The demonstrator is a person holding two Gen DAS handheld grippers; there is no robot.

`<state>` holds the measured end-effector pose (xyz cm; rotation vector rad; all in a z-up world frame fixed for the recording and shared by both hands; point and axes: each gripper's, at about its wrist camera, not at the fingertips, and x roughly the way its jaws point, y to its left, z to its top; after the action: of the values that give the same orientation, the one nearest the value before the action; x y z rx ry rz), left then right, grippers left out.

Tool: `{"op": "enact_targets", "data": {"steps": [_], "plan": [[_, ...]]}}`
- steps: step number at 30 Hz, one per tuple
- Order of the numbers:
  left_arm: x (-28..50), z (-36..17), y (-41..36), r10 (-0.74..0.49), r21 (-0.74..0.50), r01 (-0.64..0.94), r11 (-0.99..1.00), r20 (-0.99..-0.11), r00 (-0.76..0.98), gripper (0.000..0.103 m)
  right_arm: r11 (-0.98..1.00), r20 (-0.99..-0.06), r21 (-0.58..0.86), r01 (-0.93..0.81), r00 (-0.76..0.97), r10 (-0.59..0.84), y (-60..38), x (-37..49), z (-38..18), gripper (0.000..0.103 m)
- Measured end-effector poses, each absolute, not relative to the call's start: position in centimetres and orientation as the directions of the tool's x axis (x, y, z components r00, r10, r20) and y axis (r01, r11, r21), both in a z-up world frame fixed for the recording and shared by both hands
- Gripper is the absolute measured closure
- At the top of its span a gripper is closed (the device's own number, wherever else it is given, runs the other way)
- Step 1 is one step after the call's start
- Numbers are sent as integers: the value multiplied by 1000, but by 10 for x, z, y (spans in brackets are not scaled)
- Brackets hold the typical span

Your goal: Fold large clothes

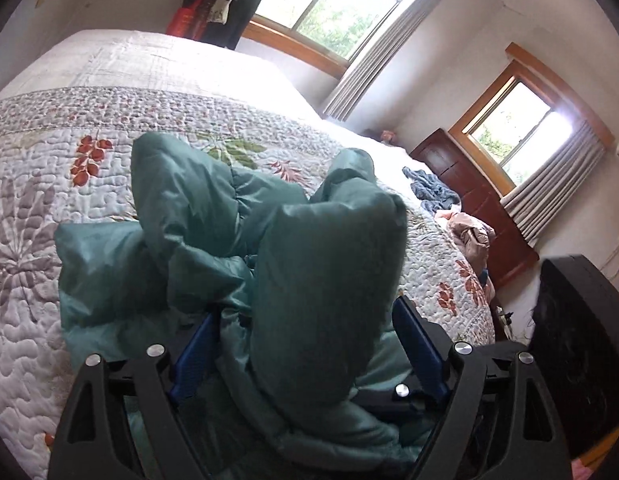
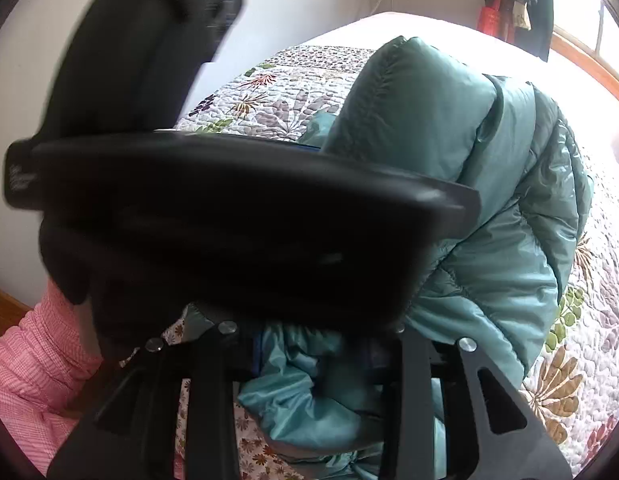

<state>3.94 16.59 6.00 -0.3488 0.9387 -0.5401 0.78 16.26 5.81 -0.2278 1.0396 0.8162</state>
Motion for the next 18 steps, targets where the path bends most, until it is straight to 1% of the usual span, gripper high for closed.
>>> {"op": "enact_targets", "data": {"steps": [2, 3, 5, 6, 7, 8, 10, 12, 16, 18], "plan": [[45, 55, 167, -569, -505, 267, 820, -679, 463, 48, 686, -826, 216, -695, 244, 508, 158, 8, 59, 63], [47, 52, 169, -584, -522, 268, 810, -670, 459, 53, 678, -819, 236, -696, 233, 524, 149, 8, 61, 59], [50, 50, 175, -613, -553, 274, 787, -650, 448, 70, 660, -794, 276, -699, 221, 567, 136, 7, 69, 58], [50, 49, 176, -625, -562, 282, 777, -642, 445, 72, 641, -773, 303, -705, 211, 598, 129, 7, 74, 57], [50, 49, 178, -636, -568, 293, 769, -632, 444, 77, 619, -747, 337, -709, 199, 634, 119, 6, 81, 56], [49, 50, 179, -645, -571, 306, 762, -621, 446, 81, 601, -719, 371, -708, 190, 669, 108, 5, 88, 55], [47, 54, 181, -673, -577, 350, 738, -589, 447, 85, 574, -661, 432, -696, 189, 727, 83, 6, 101, 53], [43, 63, 183, -716, -599, 396, 696, -544, 437, 88, 604, -625, 445, -662, 253, 738, 56, 14, 115, 53], [27, 98, 196, -790, -605, 510, 611, -434, 433, 88, 671, -608, 445, -593, 349, 713, 14, 29, 124, 52], [21, 109, 208, -799, -602, 528, 599, -404, 445, 88, 687, -619, 427, -588, 363, 696, 8, 31, 122, 52]]}}
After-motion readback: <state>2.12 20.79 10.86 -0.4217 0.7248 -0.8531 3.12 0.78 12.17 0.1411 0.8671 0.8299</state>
